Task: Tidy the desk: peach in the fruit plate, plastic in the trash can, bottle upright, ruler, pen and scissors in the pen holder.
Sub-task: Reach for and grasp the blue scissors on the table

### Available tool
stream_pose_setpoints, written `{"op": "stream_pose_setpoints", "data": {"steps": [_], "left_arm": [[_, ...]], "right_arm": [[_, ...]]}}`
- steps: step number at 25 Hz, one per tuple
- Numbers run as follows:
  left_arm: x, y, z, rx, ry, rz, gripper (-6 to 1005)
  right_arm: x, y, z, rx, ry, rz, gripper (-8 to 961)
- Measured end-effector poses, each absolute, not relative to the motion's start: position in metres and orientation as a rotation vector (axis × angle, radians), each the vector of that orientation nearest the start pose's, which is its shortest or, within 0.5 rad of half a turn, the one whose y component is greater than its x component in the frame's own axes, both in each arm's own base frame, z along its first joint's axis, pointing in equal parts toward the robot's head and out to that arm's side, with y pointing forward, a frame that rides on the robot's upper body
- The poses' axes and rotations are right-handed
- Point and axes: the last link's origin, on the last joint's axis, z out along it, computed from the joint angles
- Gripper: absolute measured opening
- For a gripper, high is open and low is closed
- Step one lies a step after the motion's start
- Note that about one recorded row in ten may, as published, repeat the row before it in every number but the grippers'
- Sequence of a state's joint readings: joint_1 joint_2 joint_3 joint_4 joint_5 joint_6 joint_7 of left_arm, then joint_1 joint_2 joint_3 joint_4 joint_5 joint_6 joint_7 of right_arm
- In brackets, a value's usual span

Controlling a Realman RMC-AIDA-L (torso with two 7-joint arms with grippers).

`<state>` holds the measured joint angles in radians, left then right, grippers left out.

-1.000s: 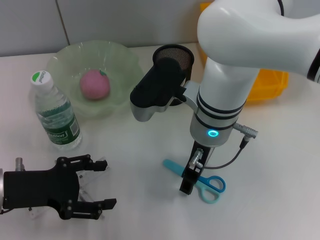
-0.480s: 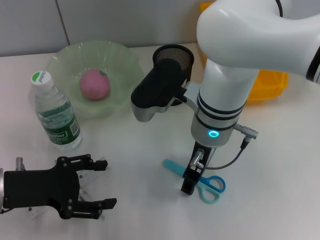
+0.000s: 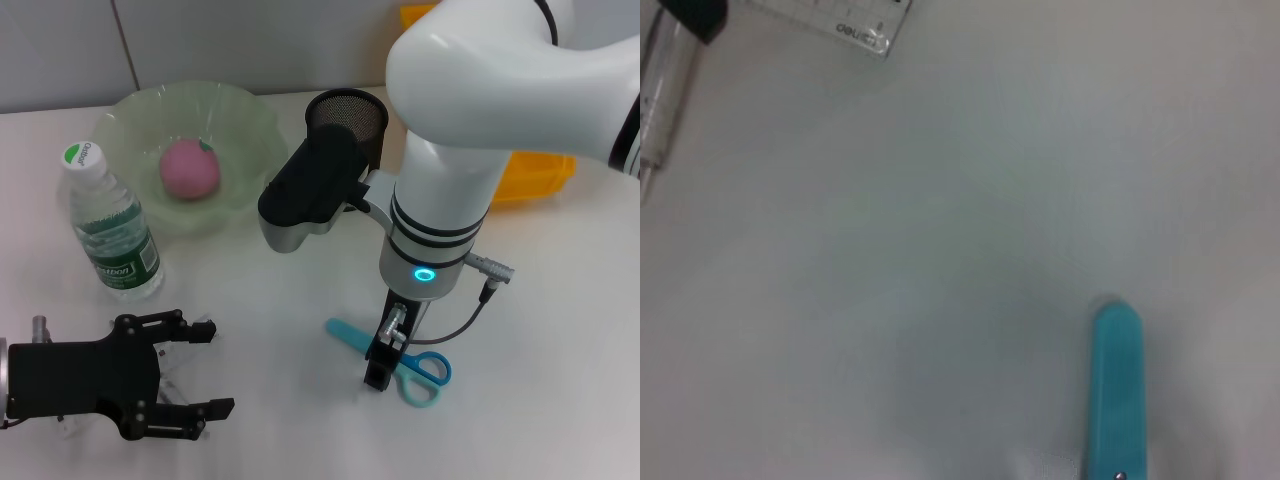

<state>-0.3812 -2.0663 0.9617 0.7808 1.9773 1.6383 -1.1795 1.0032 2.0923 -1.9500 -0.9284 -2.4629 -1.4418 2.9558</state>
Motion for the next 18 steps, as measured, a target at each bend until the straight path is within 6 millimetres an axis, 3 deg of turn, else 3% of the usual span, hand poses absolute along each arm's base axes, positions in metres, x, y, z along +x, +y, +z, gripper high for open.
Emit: {"op": "stream_pose_setpoints", "data": {"steps": [4, 15, 18], "left_arm": [[-0.2767, 0.2808, -0.0124, -2.968, -0.249, -0.514, 839], [-0.2763, 0.2806, -0.0123, -2.969, -0.249, -0.518, 837], [-0.2763, 0.2806, -0.0123, -2.968, -0.249, -0.519, 836]], "right_arm": [[0.1273, 0.3393, -0.1091, -2.598, 0.814, -1.014, 768], [0.1278, 0.3386, -0.1087, -2.598, 0.818, -1.023, 427], [0.1278, 0.3386, -0.1087, -2.598, 0.818, -1.024, 429]]}}
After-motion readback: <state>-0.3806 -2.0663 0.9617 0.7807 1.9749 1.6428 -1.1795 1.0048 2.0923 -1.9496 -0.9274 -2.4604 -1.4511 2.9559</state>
